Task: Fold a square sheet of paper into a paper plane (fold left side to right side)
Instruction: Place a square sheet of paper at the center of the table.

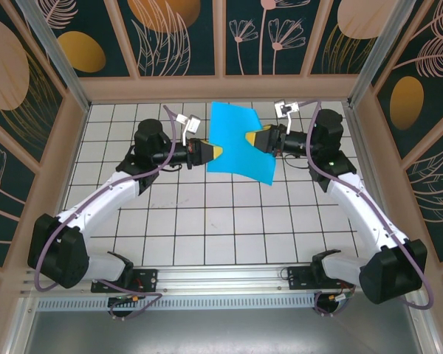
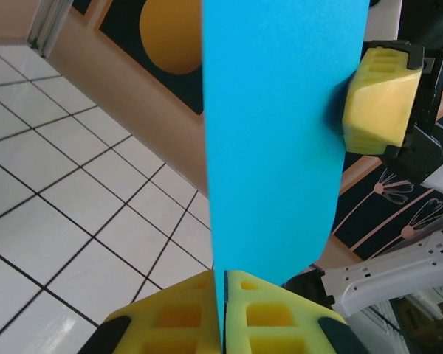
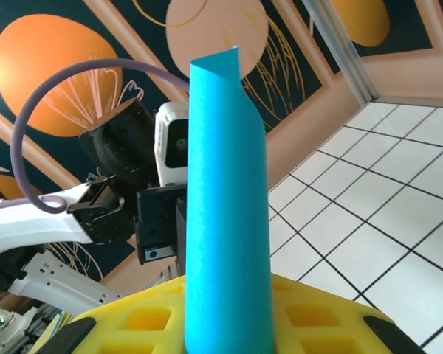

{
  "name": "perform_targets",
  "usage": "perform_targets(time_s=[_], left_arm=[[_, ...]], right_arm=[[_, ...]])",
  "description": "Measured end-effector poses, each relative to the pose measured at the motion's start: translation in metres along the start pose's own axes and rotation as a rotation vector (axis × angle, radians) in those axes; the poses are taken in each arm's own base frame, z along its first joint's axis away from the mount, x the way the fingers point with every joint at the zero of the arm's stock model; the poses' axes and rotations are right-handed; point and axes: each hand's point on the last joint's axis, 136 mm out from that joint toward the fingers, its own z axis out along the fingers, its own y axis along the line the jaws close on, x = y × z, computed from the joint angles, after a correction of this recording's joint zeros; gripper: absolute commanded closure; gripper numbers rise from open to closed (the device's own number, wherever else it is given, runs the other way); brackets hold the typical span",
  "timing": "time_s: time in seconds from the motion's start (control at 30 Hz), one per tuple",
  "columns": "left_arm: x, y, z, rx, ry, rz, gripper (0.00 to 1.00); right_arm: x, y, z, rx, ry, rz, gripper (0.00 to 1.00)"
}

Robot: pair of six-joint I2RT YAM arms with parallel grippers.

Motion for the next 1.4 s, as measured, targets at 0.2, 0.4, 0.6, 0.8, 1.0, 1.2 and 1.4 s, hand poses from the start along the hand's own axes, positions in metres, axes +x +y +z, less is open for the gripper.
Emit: perform_targets(time_s=[0.2,0.4,0.6,0.8,1.0,1.2,1.4], left_arm=[[0.022,0.017,-0.001,-0.033,0.013,-0.073,1.00],[0.049,0.047,-0.001,-0.107,0.025,-0.206,1.00],[0.109,0.102,0.001,-0.232,0.085,-0.453,1.00],[0.145,0.131,-0.008,-0.369,0.105,-0.575,1.00],[0.180,0.161,-0.019,-0.523,0.162,-0.655,1.00],[0.195,0.170,-0.028,-0.596,0.218,-0.661,1.00],[0.192,0.172,-0.028,-0.609,0.223,-0.639,1.00]], right_arm=[[0.012,-0.021,-0.002,0.087,0.019,0.026,0.38],[0.024,-0.078,-0.022,0.356,0.012,0.113,0.21],[0.060,-0.143,-0.045,0.614,0.036,0.252,0.18],[0.124,-0.181,-0.055,0.720,0.083,0.436,0.26],[0.147,-0.183,-0.042,0.685,0.058,0.507,0.50],[0.182,-0.195,-0.005,0.649,0.160,0.586,0.60],[0.212,-0.212,0.030,0.663,0.263,0.646,0.69]])
